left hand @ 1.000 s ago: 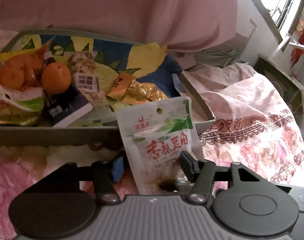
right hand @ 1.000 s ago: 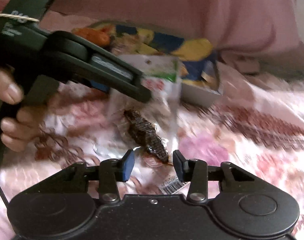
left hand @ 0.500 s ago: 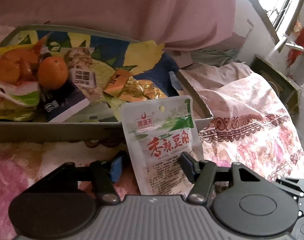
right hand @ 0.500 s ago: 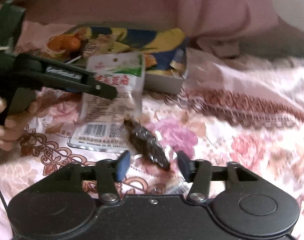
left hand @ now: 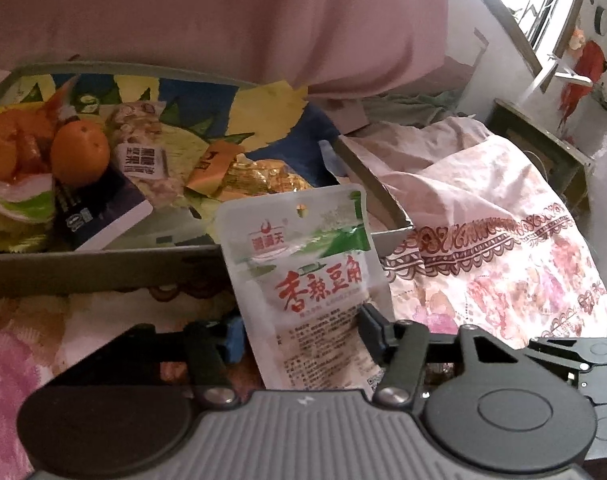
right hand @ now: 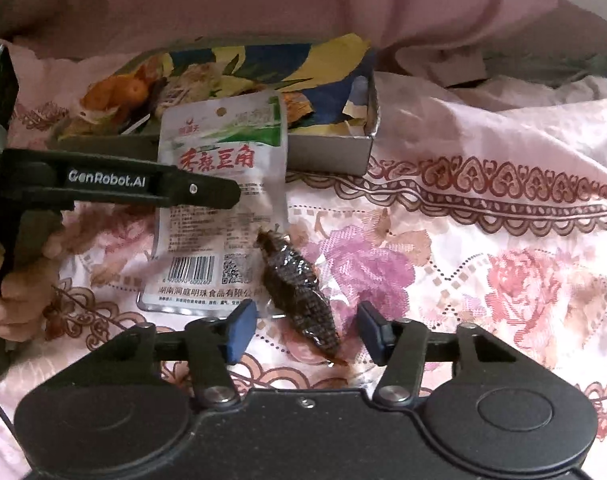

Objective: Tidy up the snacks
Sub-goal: 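Close the left tool on the packet edge while the right tool grasps the dark snack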

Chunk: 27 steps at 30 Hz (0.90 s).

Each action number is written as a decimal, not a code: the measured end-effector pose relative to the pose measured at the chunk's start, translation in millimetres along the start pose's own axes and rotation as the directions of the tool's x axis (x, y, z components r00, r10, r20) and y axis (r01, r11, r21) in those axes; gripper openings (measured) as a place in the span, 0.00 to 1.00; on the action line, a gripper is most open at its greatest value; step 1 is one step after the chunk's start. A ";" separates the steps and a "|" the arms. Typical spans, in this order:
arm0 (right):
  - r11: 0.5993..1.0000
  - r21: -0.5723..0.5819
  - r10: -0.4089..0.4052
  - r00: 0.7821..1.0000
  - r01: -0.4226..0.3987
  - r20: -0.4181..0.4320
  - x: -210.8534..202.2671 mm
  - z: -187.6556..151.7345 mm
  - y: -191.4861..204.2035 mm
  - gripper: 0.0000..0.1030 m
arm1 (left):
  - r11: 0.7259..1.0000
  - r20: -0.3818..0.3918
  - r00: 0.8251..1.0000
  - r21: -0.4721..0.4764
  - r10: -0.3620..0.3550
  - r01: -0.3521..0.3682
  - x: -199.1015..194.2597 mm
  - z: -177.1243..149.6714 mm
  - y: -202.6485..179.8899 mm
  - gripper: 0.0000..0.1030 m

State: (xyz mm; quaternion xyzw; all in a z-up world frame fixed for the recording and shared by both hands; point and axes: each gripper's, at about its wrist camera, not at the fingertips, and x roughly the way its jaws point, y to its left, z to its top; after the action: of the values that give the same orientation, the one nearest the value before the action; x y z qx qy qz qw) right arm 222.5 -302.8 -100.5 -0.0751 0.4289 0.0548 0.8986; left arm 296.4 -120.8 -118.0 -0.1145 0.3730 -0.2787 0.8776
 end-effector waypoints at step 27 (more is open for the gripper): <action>0.995 0.039 -0.094 0.981 0.088 0.171 -19.8 -4.4 -5.9 0.48 | 0.998 0.033 0.998 -0.041 0.050 -0.049 -65.3 -15.5 -35.3 0.09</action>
State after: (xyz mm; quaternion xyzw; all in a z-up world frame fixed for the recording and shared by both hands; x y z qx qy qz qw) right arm 207.7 -310.1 -87.2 -0.0755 0.3462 0.0132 0.9350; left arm 234.0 -112.1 -75.8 -0.1275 0.3664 -0.2474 0.8879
